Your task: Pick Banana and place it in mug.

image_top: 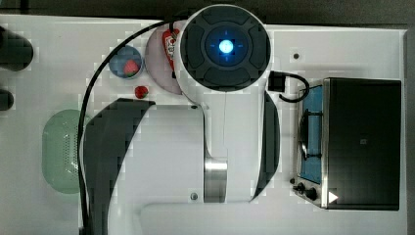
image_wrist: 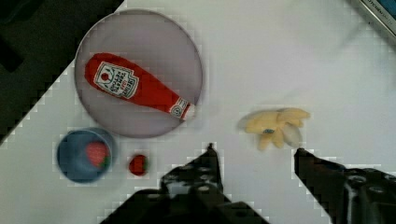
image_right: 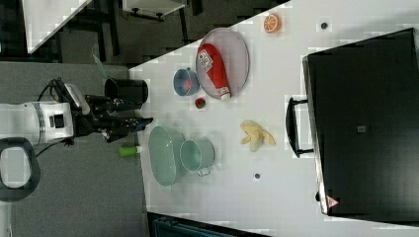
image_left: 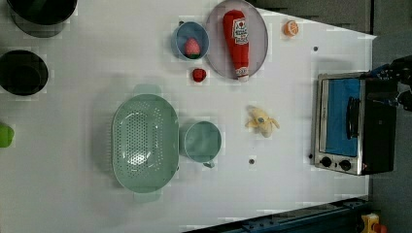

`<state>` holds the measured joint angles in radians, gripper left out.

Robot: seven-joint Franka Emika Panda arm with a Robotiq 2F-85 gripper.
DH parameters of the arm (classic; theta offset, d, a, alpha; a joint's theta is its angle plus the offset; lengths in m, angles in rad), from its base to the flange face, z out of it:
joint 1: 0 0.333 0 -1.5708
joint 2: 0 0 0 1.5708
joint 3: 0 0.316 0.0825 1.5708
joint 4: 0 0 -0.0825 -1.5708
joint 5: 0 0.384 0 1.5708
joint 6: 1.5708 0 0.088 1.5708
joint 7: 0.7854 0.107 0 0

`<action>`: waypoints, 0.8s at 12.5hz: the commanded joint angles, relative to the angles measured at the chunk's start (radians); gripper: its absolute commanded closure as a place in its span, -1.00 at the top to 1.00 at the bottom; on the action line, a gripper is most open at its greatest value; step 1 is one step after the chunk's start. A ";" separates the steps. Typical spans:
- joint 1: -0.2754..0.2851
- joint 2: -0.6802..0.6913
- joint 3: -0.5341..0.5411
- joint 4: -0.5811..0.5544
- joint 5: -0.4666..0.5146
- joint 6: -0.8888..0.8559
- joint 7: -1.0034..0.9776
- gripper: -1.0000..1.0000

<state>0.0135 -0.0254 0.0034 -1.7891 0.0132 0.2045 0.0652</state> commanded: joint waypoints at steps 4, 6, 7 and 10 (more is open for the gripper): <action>-0.011 -0.314 -0.049 -0.184 -0.039 -0.166 0.034 1.00; -0.011 -0.300 -0.048 -0.231 -0.039 -0.124 0.033 1.00; -0.010 -0.289 -0.048 -0.266 -0.039 -0.080 0.028 1.00; -0.010 -0.241 -0.048 -0.399 -0.039 0.109 -0.110 1.00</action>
<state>0.0013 -0.3257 -0.0663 -2.0957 -0.0433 0.3342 0.0355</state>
